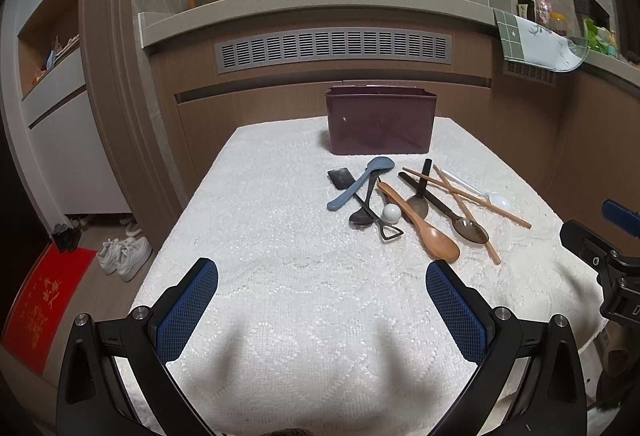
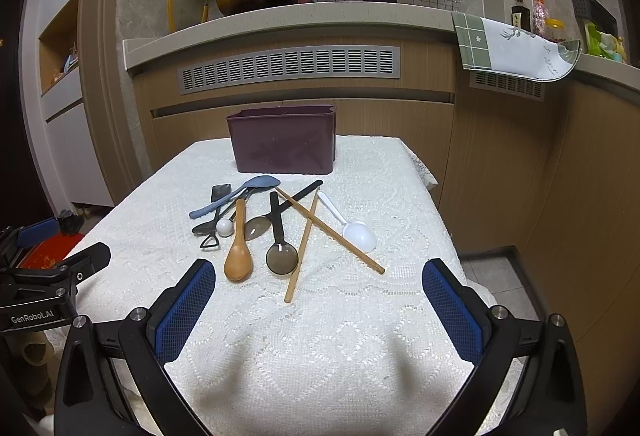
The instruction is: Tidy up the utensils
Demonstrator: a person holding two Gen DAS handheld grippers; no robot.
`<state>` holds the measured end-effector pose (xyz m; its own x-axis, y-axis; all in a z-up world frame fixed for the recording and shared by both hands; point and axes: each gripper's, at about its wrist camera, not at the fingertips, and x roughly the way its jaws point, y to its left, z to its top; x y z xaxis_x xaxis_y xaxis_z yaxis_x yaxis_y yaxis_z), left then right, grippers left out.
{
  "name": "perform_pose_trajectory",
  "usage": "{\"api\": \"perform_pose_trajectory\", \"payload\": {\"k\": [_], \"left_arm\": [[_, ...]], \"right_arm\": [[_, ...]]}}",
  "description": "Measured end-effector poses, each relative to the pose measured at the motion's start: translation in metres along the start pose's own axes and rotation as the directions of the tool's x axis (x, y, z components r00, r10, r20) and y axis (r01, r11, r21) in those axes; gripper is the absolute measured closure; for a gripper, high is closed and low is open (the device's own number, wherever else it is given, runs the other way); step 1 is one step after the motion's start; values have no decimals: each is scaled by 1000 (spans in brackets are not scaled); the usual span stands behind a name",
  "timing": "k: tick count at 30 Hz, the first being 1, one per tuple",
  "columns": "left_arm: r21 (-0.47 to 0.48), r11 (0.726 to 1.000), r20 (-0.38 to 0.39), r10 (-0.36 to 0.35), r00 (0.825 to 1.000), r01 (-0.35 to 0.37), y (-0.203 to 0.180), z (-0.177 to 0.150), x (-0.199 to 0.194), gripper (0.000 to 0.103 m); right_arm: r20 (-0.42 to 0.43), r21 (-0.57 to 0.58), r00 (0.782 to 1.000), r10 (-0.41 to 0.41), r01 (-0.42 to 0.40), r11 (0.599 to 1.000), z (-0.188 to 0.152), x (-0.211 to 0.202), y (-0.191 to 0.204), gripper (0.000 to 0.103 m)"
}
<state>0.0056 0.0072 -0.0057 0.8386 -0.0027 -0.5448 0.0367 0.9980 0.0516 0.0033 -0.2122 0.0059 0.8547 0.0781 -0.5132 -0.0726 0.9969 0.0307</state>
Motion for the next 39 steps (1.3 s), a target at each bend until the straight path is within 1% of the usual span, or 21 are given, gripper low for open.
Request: {"api": "perform_pose_trajectory", "payload": {"k": [22,29,31,33,36,39], "left_arm": [[4,1000,-8,-2,1000,2,-1,-1,0,0],[21,1000,-20,7,1000,-6,-2,4,7,0],[14,1000,-40,-23,999,23,-2,8,16,0],[7,998,-57,-59,997,60,-2,15,27,0],[2,998,-65,-66,996,66,-2,29,45,0],[-7,997,-76,-79,994,78,-1,45,64,0]], "right_arm": [[-3,1,1000,-1,1,1000,-1,1,-1,0],[-10,-11,1000,2,-2,1000,-2,4,-2,0],[-30,-26,1000,10,-11,1000,1,11,-2,0],[-69,-36,997,22,-24,999,6,21,-3,0],[-146,-43,989,34,-41,998,16,43,-7,0],[-226,-61,974,8,-22,998,27,70,-12,0]]}}
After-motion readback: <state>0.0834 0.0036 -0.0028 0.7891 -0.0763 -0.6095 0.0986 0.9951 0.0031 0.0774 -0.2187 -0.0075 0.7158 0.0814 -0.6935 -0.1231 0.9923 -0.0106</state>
